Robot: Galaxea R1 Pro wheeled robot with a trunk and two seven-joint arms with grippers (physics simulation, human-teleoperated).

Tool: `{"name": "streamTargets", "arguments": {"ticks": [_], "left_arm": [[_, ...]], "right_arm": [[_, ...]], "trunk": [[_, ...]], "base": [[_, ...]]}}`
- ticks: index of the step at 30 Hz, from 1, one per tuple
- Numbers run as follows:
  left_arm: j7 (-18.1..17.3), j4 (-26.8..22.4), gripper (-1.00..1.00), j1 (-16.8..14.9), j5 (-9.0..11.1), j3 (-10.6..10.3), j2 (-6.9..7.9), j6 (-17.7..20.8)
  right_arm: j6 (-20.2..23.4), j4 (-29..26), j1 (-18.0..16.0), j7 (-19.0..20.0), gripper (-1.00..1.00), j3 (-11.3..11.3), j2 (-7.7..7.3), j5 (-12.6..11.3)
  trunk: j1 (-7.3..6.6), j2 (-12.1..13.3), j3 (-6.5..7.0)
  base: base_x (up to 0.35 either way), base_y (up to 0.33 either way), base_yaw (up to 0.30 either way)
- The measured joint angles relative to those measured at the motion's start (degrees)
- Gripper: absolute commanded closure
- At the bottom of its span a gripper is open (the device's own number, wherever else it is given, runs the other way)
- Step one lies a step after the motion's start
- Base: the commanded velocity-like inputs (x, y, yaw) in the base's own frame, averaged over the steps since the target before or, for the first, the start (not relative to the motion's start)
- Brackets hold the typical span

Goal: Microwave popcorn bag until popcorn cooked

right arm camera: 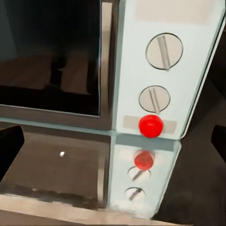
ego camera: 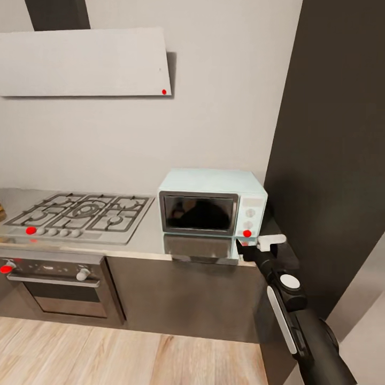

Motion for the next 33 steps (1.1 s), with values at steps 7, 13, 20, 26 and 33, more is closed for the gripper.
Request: {"name": "streamTargets", "arguments": {"ticks": [7,13,20,26,33], "left_arm": [[-0.10,0.00,-1.00,1.14,-0.30,-0.34,-0.06,-0.25],[-0.18,0.00,-1.00,1.16,-0.21,-0.24,-0.06,-0.26],[-0.02,0.00,-1.00,1.21,-0.15,-0.20,-0.07,-0.26],[0.00,0.00,-1.00,2.89,0.01,0.06,0.08,-0.47],[-0.08,0.00,-1.00,3.33,-0.22,-0.26,-0.06,-0.68]], "right_arm": [[0.00,-0.94,0.08,0.00,-1.00,0.02,-0.12,0.00],[0.00,-0.97,0.09,-0.04,-1.00,-0.08,-0.23,0.00],[0.03,-0.94,-0.01,0.03,-1.00,-0.08,0.06,0.00],[0.08,-0.88,-0.02,0.05,-1.00,0.00,0.11,-0.10],[0.08,-0.88,0.00,0.06,-1.00,-0.08,-0.44,-0.05]], "trunk": [[0.04,0.01,0.00],[0.00,0.00,0.00],[0.03,0.00,0.00],[0.03,0.00,0.00],[0.03,0.00,0.00]], "base": [[0.144,0.000,0.000],[0.287,0.000,0.000],[0.052,0.000,0.000],[0.032,0.044,0.000],[0.103,0.111,0.000]]}}
